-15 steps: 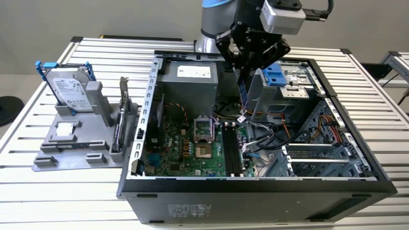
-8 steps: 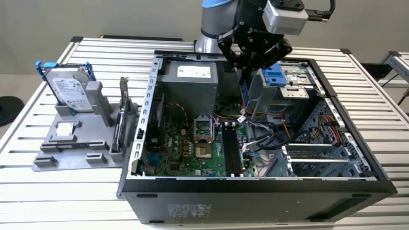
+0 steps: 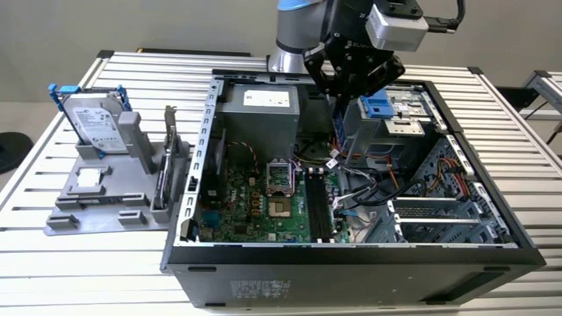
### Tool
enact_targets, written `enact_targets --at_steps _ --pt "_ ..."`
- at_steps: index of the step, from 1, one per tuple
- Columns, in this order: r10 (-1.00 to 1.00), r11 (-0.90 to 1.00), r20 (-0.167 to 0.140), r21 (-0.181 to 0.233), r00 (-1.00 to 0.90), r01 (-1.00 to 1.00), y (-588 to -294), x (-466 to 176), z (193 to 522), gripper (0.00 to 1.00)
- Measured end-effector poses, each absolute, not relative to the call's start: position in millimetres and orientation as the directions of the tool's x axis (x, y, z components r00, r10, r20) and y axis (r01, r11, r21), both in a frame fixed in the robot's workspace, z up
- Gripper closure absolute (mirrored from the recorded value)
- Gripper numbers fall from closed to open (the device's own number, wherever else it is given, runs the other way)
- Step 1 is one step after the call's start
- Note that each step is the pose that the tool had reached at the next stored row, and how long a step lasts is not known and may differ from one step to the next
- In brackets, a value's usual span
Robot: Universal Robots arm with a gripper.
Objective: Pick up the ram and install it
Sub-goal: 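Insert the ram into the slot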
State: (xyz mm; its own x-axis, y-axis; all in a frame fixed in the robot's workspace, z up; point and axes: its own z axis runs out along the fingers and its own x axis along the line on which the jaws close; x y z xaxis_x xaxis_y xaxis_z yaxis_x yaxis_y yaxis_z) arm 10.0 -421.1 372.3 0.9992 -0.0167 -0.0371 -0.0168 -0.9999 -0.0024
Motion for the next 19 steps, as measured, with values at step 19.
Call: enact_targets --at_steps 19 --pt "-0.019 -1.000 -0.037 -0.002 0.999 -0.020 -420 19 357 1.00"
